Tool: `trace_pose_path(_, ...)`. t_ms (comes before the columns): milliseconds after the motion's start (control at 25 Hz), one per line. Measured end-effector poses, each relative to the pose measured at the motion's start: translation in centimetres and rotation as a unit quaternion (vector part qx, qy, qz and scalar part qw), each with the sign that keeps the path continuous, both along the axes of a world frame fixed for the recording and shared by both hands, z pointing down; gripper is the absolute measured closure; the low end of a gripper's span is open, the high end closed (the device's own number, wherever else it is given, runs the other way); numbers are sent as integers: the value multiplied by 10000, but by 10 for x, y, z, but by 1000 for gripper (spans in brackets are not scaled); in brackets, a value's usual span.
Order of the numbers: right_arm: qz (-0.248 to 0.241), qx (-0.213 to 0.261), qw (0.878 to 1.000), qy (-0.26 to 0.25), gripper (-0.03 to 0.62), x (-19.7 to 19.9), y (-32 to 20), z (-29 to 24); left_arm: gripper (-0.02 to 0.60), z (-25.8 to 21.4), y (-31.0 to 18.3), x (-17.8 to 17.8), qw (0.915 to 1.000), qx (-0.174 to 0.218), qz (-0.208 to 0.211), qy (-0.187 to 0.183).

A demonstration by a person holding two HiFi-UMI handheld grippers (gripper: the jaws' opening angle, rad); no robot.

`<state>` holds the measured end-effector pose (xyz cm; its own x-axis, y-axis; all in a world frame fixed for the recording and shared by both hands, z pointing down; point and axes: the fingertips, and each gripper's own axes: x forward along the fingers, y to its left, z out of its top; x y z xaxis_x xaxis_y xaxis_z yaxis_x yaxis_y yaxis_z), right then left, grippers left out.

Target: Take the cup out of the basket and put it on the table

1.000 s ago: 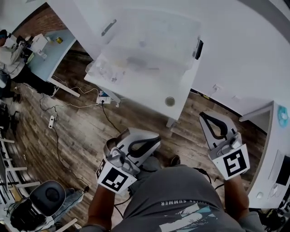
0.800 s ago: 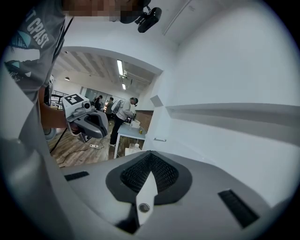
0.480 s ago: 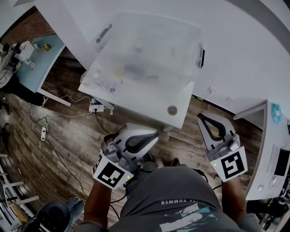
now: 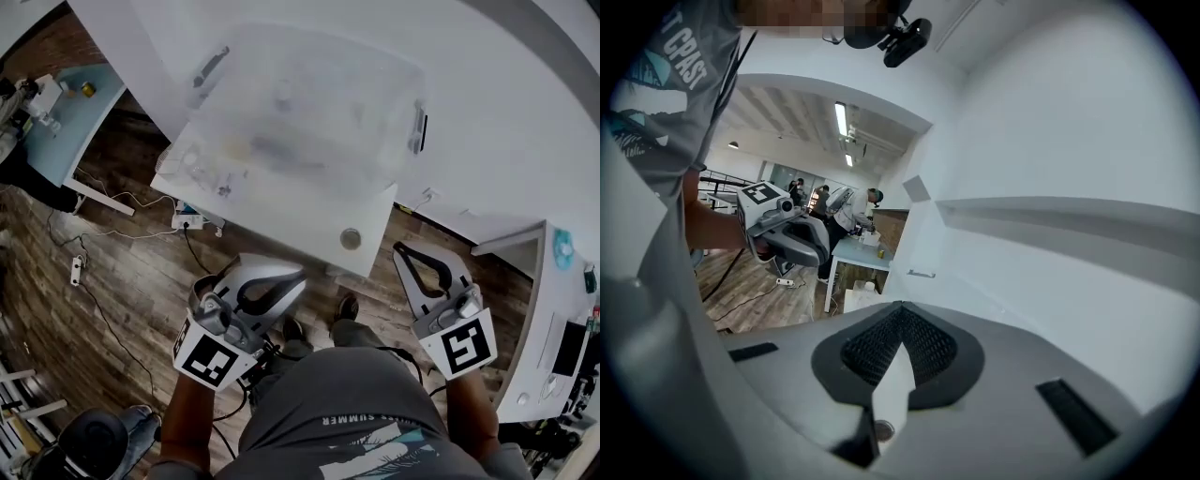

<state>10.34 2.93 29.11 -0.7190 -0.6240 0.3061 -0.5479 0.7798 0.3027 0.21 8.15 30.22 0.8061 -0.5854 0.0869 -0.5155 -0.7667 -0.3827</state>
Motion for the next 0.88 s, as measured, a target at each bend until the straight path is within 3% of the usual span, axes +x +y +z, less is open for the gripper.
trace_pose_path(240,-345,93,9989,-315,583,9,-38,-4,566,1,-27,23,9995,-112,-286,-52)
trace_pose_path(560,-439,68,9972,-602,583,63,-96,-5,566,-14,-79,80,9989,-6,-420,-216)
trace_pose_path(760,-598,-31,9972,-453,583,80,-120,14,566,-7,-95,97,9976,-124,-567,-367)
trace_pose_path(880,-549,-87,9971,-520,583,73,-130,18,566,-1,-100,98,9977,-103,-426,-514)
